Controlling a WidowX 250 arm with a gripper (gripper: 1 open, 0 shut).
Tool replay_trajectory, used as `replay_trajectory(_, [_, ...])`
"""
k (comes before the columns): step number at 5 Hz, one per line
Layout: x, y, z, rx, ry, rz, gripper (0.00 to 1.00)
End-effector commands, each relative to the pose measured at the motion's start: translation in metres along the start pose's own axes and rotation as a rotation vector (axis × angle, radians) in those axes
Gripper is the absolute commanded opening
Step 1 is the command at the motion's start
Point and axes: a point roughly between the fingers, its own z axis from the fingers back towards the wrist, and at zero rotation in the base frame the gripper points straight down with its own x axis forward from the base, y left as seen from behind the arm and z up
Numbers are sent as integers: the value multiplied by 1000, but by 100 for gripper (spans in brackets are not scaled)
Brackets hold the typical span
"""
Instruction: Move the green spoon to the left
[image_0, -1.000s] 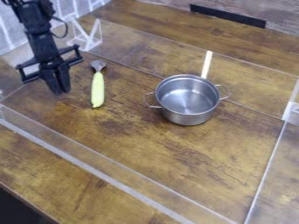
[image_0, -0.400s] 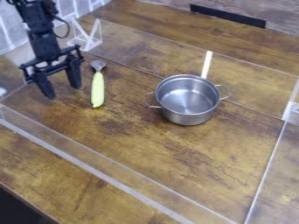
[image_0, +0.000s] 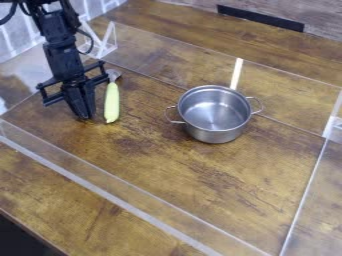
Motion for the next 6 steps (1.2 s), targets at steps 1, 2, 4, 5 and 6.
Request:
replay_trajectory(1, [-9,-5,22,-52,-33,9,100])
replay_trajectory(2, [-12,-6,25,-49,-6,-62,100])
replay_trajectory(4, [-11,-16,31,-70,29,-75,0])
replay_trajectory(5, [-11,-24,39,-99,49,-29,0])
replay_trajectory(6, [-10,-27,42,-110,54,22,100])
